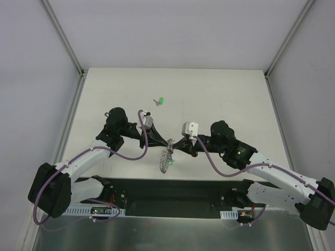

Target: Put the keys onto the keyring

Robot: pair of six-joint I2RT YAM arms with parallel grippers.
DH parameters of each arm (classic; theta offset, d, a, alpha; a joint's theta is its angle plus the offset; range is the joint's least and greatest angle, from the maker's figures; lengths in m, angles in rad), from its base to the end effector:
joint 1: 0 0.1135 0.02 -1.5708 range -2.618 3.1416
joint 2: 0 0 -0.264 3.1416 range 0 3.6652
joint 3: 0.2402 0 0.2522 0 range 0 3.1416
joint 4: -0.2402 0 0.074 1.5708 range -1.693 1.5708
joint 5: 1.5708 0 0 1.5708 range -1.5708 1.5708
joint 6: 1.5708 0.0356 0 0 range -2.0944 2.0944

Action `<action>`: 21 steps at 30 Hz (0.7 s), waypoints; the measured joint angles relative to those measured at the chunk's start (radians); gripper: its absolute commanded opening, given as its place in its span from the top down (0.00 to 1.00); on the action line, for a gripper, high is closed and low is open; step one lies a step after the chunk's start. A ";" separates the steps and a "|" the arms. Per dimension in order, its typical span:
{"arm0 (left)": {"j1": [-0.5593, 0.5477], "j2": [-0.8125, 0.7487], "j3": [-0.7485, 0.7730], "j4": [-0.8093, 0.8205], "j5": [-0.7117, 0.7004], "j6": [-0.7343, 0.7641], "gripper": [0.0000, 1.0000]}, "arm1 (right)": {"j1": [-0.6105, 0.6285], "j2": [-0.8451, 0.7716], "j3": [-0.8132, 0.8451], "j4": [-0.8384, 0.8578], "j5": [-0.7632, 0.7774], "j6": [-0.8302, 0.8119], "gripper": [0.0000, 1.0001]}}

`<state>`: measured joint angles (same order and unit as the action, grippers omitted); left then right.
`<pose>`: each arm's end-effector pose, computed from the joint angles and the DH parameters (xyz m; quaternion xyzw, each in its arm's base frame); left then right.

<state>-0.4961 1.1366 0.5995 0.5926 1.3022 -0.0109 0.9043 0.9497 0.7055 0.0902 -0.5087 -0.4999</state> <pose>0.1889 -0.1413 0.2838 0.5587 0.4248 -0.5481 0.4549 0.1239 0.1855 0.3111 -0.5996 0.4554 0.3136 0.5785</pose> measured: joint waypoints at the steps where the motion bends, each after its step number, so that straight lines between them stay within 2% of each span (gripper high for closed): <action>1: 0.000 0.000 0.002 0.000 0.000 0.000 1.00 | 0.005 0.000 0.000 -0.001 0.003 -0.001 0.99; 13: 0.000 -0.006 0.004 0.001 -0.001 0.000 1.00 | 0.055 0.008 0.001 -0.021 0.074 -0.018 0.99; 21: 0.000 -0.007 0.004 0.001 -0.001 0.000 1.00 | 0.056 -0.043 0.001 -0.020 0.119 -0.019 0.99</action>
<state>-0.4961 1.1294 0.6033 0.5934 1.3010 -0.0109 0.9604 0.9066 0.7067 0.0704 -0.3897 -0.5190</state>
